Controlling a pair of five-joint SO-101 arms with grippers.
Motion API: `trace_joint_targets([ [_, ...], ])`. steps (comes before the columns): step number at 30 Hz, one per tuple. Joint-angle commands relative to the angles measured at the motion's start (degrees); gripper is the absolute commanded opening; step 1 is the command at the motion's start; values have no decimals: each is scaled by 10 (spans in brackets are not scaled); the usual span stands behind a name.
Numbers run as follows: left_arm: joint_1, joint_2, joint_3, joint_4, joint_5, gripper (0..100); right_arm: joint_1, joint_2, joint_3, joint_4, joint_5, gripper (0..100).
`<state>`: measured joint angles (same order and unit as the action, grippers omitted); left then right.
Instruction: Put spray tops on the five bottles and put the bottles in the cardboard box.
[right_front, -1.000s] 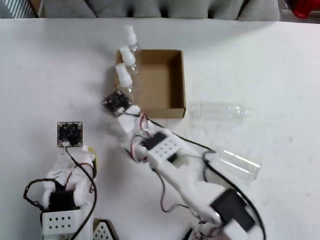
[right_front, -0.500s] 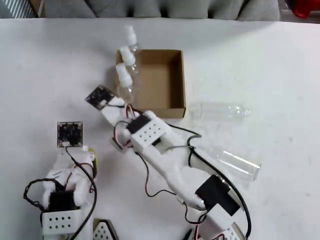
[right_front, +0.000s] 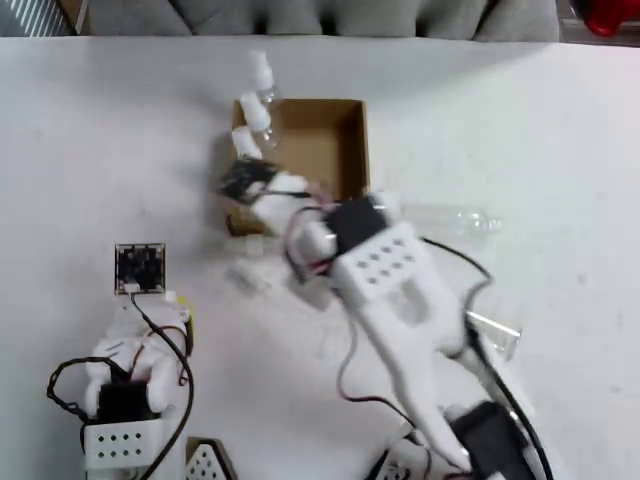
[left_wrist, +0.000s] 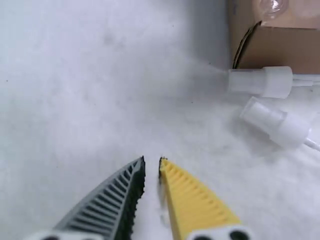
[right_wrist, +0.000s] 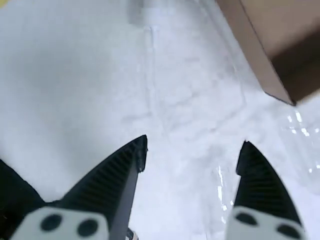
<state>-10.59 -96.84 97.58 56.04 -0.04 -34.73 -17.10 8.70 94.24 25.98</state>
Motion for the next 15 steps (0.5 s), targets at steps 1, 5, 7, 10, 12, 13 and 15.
trace_joint_targets([
  [1, -8, 6, -2, -16, -4, 64, 73, -76, 9, 39, 38, 251],
  [5, -8, 6, -2, -16, -4, 64, 168, -152, 82, 39, 93, 251],
  [7, -8, 6, -2, -16, -4, 64, 218, -191, 116, 39, 139, 243],
  [10, -8, 6, -2, -16, -4, 64, 288, -245, 160, 38, 211, 179],
  [12, -8, 6, -2, -16, -4, 64, 334, -276, 185, 38, 252, 119],
  [13, -8, 6, -2, -15, -4, 64, 355, -291, 198, 38, 275, 94],
  [15, -8, 6, -2, -15, -4, 64, 398, -314, 226, 38, 328, 58],
])
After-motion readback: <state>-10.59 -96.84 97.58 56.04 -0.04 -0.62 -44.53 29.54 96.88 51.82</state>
